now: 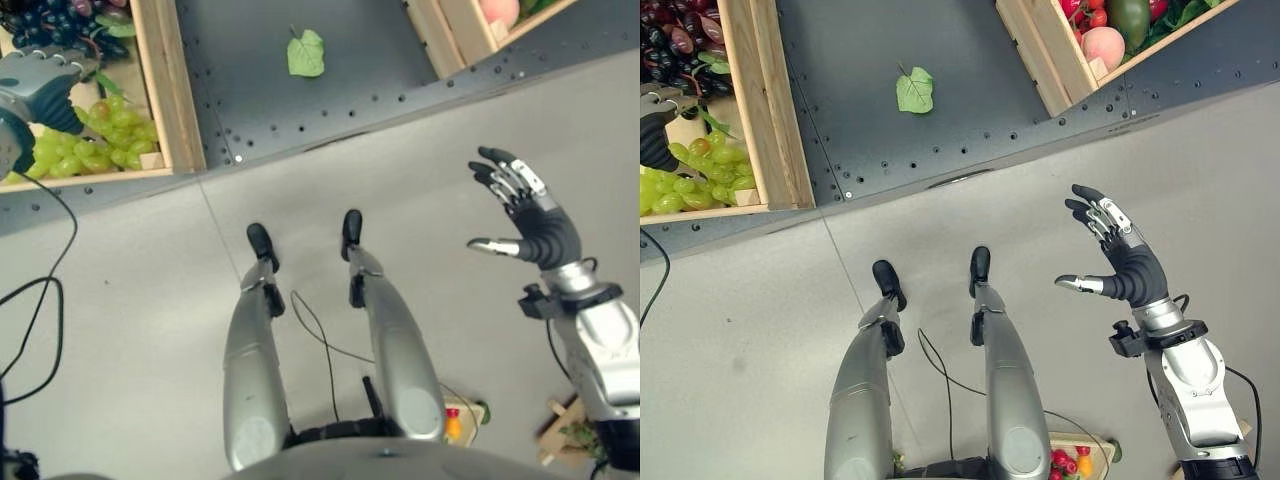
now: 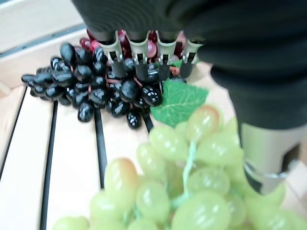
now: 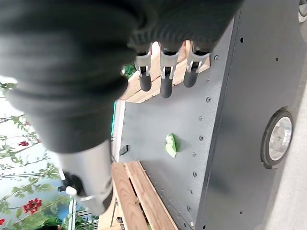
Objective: Pick up the fruits from the basket on one side to the basket on the other side
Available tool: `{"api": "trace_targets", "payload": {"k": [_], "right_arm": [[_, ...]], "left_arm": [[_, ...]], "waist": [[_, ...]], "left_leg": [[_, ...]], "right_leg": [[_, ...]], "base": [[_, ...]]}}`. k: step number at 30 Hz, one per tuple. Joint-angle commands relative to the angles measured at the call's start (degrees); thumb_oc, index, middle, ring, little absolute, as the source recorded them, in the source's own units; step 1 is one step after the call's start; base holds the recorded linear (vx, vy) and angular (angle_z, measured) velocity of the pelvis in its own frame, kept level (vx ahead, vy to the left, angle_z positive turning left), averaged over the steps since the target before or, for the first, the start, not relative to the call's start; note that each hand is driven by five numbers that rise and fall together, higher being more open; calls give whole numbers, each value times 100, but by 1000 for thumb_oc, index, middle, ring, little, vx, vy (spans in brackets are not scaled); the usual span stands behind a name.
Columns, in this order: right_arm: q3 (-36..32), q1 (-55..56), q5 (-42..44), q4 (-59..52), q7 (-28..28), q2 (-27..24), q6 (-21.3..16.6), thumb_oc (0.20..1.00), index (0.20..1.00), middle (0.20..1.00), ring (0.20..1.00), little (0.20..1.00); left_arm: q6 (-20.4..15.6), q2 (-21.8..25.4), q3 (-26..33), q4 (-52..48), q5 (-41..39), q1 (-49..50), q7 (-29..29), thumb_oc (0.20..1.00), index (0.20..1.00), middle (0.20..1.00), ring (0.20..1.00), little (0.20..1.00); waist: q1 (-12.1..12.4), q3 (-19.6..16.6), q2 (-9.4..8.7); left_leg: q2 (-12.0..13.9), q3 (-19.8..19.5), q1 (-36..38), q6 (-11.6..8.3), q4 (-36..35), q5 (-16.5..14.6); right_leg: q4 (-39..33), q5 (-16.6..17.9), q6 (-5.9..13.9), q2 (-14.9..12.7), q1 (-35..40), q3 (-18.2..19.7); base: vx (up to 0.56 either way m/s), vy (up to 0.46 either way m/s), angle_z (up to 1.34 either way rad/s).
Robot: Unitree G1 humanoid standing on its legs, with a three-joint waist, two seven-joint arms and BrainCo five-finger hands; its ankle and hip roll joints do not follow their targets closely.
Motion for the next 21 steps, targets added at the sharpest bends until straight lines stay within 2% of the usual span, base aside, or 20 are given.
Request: {"api": "trace_targets", "payload": {"k": [1, 7, 15, 21], "right_arm": [[-462, -93, 342, -592, 51, 10, -200, 1000, 1000, 1000, 1000, 1000], [-499, -54, 442, -665, 121, 8, -190, 1000, 1000, 1000, 1000, 1000], [-518, -3, 454, -688, 133, 38, -162, 1000, 1000, 1000, 1000, 1000], [-623, 58, 372, -641, 143, 70, -99, 1000, 1000, 1000, 1000, 1000]], "left_arm": [[115, 451, 323, 165, 278, -100, 1, 1000, 1000, 1000, 1000, 1000], [188, 473, 464, 406, 427, 86, 53, 1000, 1000, 1000, 1000, 1000], [272, 413, 608, 86, 439, 199, 3, 1000, 1000, 1000, 1000, 1000], [392, 401, 1235, -358, 393, 749, -274, 1000, 1000, 1000, 1000, 1000]], "waist": [[62, -78, -145], [26, -78, -196], [31, -78, -213], [59, -78, -192]], "left_leg": [[-24, -61, 311, -102, 79, -401], [2, -60, 143, -94, 199, -441], [-14, -109, -24, -85, 328, -492], [-30, -118, -73, -76, 351, -517]], "right_leg": [[492, -415, 811, -440, 83, 125], [532, -429, 795, -422, -47, 153], [618, -455, 783, -407, -190, 168], [657, -458, 759, -417, -265, 171]], "base": [[0, 0, 0], [0, 1, -1], [0, 4, -2], [0, 0, 0]]}}
